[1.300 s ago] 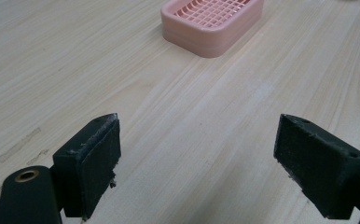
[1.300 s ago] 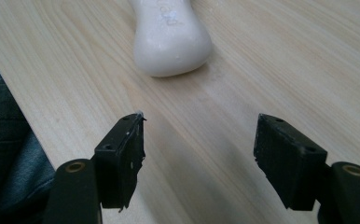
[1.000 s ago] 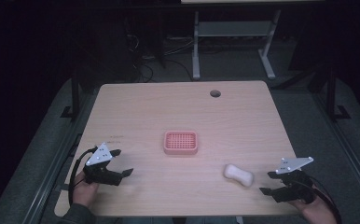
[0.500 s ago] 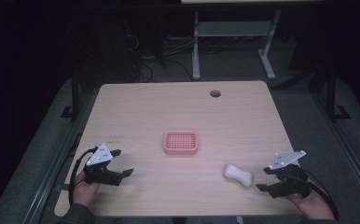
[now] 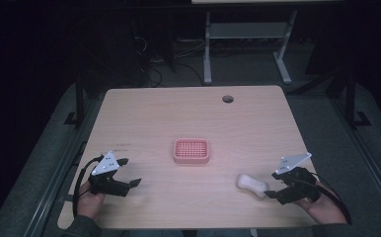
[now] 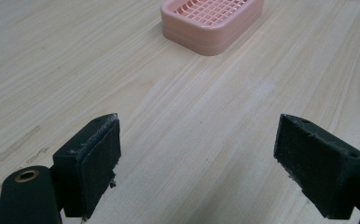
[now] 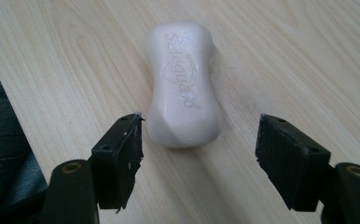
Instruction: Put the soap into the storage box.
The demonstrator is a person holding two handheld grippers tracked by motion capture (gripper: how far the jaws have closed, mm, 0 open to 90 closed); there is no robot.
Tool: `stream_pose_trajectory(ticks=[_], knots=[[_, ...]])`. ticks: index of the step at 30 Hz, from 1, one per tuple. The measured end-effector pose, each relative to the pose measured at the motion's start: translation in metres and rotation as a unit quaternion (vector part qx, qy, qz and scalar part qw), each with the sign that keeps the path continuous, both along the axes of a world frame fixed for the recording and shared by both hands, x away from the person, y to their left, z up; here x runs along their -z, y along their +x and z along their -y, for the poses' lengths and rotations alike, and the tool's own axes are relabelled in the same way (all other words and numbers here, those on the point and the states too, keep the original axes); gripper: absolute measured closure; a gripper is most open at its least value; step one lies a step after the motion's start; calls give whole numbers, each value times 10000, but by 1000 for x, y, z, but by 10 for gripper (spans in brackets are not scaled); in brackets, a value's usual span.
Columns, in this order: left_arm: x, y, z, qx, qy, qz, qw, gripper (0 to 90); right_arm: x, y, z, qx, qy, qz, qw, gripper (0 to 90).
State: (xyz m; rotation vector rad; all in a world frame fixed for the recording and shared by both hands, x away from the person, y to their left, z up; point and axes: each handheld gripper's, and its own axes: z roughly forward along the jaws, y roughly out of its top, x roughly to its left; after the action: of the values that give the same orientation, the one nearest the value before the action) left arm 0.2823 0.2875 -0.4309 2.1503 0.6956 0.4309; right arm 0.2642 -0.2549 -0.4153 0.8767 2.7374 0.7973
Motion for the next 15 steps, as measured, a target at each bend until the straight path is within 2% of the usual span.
stream_pose_trajectory(ticks=[15], knots=[[0, 0, 0, 14, 17, -14, 10000, 141, -6, 13, -21, -258, -78, -104, 9996, 276]])
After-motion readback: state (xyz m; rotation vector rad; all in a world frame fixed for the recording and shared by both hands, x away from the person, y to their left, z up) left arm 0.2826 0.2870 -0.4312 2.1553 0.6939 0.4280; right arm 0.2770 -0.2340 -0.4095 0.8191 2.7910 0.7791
